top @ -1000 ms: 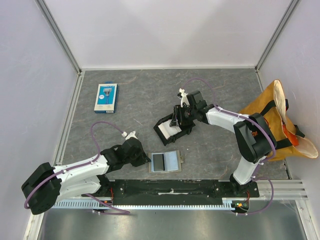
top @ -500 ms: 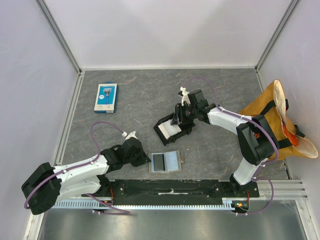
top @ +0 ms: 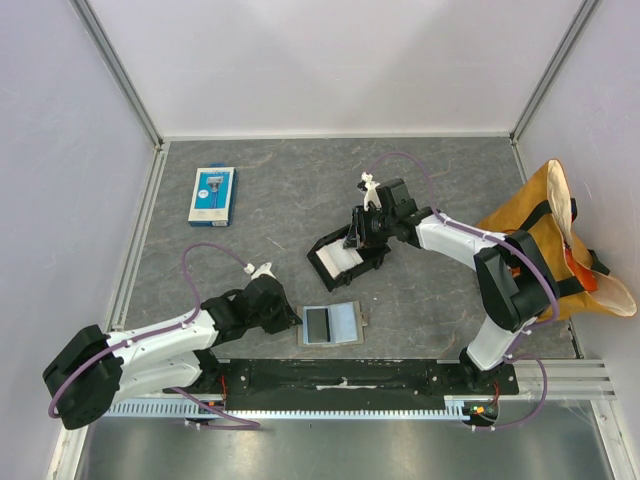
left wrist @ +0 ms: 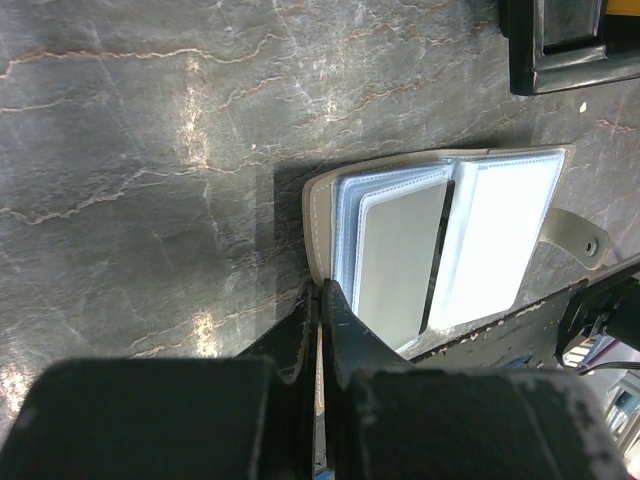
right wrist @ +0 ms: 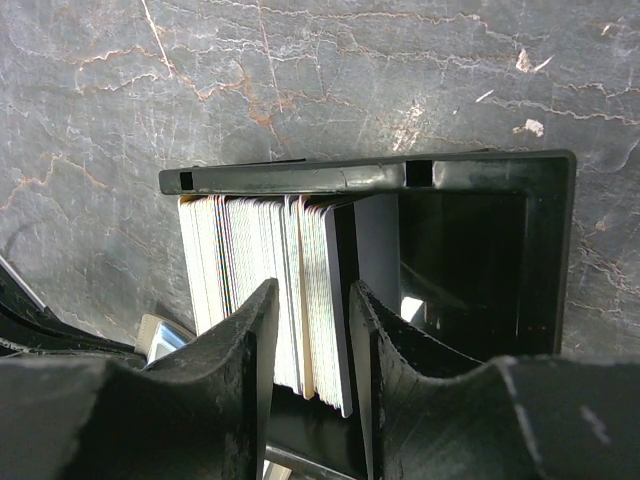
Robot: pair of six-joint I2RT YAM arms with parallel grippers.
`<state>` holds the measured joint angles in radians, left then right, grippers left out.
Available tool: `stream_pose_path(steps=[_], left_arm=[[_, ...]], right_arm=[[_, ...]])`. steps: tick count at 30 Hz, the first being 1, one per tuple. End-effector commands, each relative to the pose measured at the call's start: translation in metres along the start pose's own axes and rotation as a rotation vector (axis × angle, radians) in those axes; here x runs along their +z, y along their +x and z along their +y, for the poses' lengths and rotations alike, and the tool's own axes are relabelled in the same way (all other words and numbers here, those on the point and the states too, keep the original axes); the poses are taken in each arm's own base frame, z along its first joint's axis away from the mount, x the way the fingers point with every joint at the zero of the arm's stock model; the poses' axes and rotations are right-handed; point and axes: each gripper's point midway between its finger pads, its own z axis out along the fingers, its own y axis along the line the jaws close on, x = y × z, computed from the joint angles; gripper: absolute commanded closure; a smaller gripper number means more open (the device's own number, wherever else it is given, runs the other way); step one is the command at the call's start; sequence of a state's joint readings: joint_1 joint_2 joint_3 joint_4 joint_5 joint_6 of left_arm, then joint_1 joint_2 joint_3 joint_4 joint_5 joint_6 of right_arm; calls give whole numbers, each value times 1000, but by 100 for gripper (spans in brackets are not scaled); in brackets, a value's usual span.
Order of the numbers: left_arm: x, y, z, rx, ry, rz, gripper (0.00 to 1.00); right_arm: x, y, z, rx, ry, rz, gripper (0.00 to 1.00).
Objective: Put the credit cards into the card holder
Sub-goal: Pick up the credit card from the storage box.
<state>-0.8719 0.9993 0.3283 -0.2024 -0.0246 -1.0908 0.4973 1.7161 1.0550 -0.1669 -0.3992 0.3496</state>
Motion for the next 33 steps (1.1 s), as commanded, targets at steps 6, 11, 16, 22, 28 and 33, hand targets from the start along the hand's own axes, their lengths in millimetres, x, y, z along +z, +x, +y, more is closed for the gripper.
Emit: stream_pose_path(steps=[6,11,16,22,28,33], left_arm=[[-2,-9,-14,42,45,-28,98],[-2,-9,-14,43,45,-27,98],[-2,-8,-13,43,45,-25,98],[-3,-8,-13,42,46,-27,98],[-3,-8,-13,42,44,-26,98],[-2,-8,-13,43,43,-24,98]], right_arm=[[-12,-24,14,-5,-17,-81,62],[-11,-20,15,3,-30,-71,70],[-14,-24,15,2,-28,-86,79],[-16,-27,15,-1,-26,-97,82],[-14,-23,5,3,24,-97,89],[-14,-22,4,0,29,-96,100]])
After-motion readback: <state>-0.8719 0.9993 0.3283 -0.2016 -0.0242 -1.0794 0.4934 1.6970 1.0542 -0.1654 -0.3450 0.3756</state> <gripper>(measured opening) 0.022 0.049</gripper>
